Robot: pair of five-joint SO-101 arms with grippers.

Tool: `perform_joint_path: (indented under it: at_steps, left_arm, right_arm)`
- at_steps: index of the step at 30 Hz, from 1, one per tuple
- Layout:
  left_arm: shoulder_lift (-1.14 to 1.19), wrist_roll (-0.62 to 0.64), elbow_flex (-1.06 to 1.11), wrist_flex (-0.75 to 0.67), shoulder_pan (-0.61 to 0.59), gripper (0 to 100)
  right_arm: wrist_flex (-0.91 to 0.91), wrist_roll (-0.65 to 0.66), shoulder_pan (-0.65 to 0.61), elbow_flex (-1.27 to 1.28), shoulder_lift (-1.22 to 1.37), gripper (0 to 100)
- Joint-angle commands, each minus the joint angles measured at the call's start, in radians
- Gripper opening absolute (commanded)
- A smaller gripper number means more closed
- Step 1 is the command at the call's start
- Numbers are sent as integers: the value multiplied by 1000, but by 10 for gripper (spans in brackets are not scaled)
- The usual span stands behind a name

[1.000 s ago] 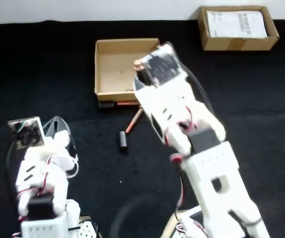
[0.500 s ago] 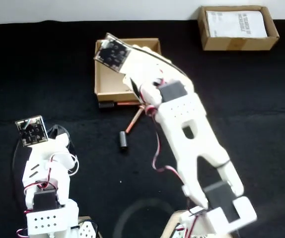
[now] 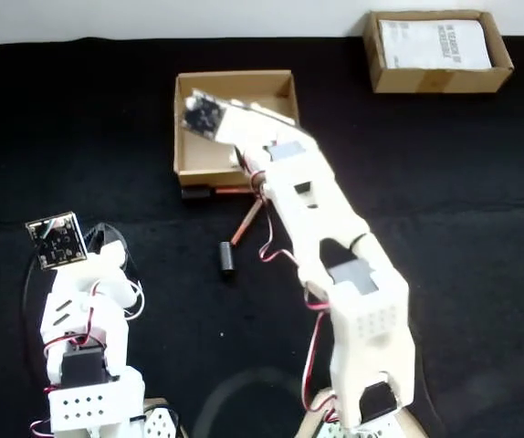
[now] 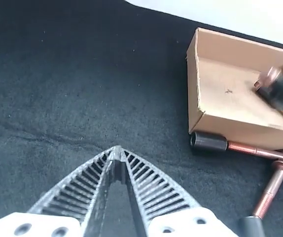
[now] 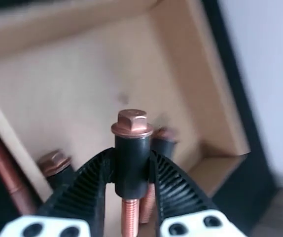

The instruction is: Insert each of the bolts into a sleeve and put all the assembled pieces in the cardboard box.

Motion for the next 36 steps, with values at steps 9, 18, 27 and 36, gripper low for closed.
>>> perform_joint_path:
  at_steps: [9, 18, 27, 36]
  left_arm:
    - [-25, -9, 21, 17, -7, 20]
    - [-25, -11, 21, 17, -7, 21]
    - [-24, -11, 21, 17, -7, 21]
    - [-24, -11, 21, 17, -7, 21]
  right_arm:
    - [97, -144, 10, -99, 10, 201]
    - [450, -566, -38, -183, -211, 205]
    - [914, -993, -137, -180, -481, 205]
    - [1198, -1241, -263, -128, -490, 205]
